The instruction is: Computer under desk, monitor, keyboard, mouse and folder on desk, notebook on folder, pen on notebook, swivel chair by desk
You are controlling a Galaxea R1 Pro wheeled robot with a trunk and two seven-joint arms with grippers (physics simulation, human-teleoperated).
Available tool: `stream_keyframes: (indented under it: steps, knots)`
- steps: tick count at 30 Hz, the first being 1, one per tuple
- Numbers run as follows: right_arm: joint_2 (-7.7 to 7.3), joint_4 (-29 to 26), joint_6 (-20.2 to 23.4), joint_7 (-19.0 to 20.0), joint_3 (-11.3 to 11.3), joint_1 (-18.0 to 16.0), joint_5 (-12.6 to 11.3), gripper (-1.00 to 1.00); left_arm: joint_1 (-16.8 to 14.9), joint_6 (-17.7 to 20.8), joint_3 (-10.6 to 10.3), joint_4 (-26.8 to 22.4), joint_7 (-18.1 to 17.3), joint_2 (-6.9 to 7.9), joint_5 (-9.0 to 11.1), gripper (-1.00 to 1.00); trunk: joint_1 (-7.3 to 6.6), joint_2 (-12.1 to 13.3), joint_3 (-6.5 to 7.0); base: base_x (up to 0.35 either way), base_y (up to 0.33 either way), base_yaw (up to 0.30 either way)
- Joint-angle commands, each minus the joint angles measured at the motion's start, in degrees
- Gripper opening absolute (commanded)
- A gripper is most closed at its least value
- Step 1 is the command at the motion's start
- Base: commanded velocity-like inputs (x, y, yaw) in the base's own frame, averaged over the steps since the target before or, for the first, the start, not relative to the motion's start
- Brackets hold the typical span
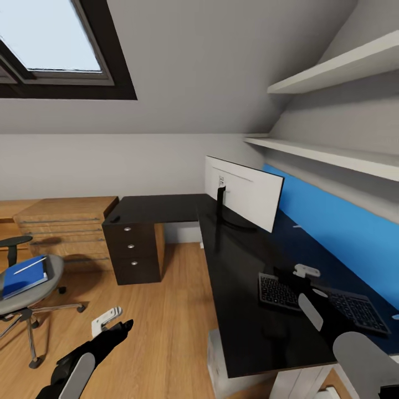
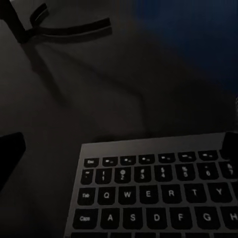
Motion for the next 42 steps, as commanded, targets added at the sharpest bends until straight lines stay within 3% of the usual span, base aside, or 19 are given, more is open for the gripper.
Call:
stream_keyframes:
  steps: [1, 2, 13, 19, 42]
  knots:
    - [-0.07, -0.09, 0.18, -0.11, 0.30, -0.03, -0.41, 1.00, -0.04, 0.06, -0.14, -1.93, 1.95, 0.00, -2.19, 1.00, -0.22, 0.37, 0.11, 0.000, -0.001, 0.000]
    - [-0.08, -0.13, 0.18, -0.09, 0.29, -0.03, -0.41, 1.00, -0.04, 0.06, -0.10, -2.01, 2.52, -0.16, -3.10, 1.00, -0.44, 0.77, 0.29, 0.000, 0.000, 0.000]
    - [-0.06, -0.16, 0.18, -0.05, 0.33, -0.03, -0.41, 1.00, -0.04, 0.06, -0.10, -2.03, 2.80, -0.22, -3.24, 1.00, -2.86, 5.18, 2.27, 0.000, 0.000, 0.000]
    - [-0.08, -0.45, 0.19, 0.00, 2.07, -0.03, 0.76, 1.00, -0.04, 0.06, -0.10, -2.03, 2.81, -0.18, -3.29, 1.00, -2.86, 5.18, 2.27, 0.011, -0.011, 0.000]
    - [-0.08, -0.06, 0.21, -0.05, 2.39, 0.14, 2.04, 1.00, -0.04, 0.06, -0.18, -2.03, 4.37, -0.22, -3.31, 1.00, -2.86, 5.18, 2.27, 0.185, -0.252, 0.000]
